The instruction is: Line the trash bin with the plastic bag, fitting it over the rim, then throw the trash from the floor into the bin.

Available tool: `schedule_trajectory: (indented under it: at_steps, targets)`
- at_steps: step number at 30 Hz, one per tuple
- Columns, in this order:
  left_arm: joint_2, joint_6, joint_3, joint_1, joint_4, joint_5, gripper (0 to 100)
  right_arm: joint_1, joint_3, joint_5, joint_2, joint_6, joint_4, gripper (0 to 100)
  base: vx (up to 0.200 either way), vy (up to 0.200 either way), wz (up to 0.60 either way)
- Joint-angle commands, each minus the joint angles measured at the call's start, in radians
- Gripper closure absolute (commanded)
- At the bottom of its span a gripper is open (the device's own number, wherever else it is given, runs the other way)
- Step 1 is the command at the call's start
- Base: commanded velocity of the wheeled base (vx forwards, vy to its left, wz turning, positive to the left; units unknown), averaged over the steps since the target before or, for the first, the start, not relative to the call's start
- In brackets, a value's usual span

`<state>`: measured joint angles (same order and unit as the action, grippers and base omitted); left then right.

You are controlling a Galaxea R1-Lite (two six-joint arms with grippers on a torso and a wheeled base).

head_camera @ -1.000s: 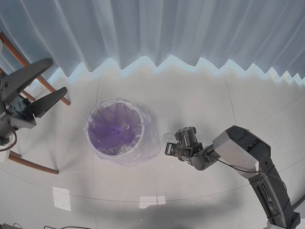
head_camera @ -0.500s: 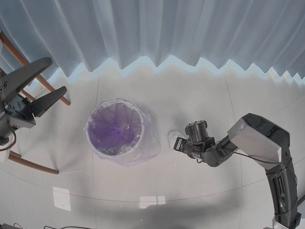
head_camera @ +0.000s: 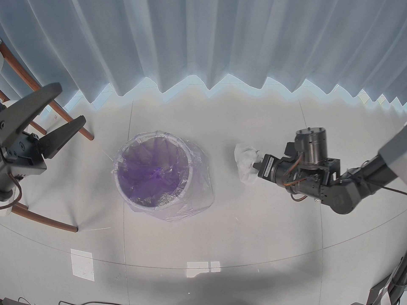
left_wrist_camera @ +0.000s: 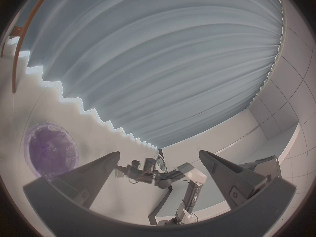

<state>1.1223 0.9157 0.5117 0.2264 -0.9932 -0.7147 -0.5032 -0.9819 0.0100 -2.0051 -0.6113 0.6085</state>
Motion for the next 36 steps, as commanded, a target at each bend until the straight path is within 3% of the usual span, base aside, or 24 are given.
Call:
schedule_trajectory:
  at_steps: [1, 13, 22, 29, 36]
  targets:
    - [-0.004, 0.002, -0.05, -0.004, -0.042, 0.003, 0, -0.071, 0.141, 0.088, 0.29, 0.024, 0.011, 100, 0.0, 0.0, 0.0]
    - [-0.067, 0.009, -0.042, 0.002, -0.042, 0.004, 0, -0.166, 0.135, 0.09, 0.273, -0.05, 0.046, 100, 0.0, 0.183, 0.0]
    - [-0.075, 0.0, -0.052, 0.005, -0.042, 0.003, 0, -0.198, 0.131, 0.076, 0.16, -0.039, 0.203, 100, 0.0, 0.2, 0.0]
    - [-0.096, 0.0, -0.061, 0.054, -0.042, 0.001, 0, -0.225, 0.12, 0.059, 0.08, -0.033, 0.223, 100, 0.0, 0.2, 0.0]
    - [-0.096, -0.051, -0.073, 0.062, -0.042, -0.006, 0, -0.218, 0.094, 0.022, -0.072, 0.016, 0.306, 100, 0.0, 0.0, 0.0]
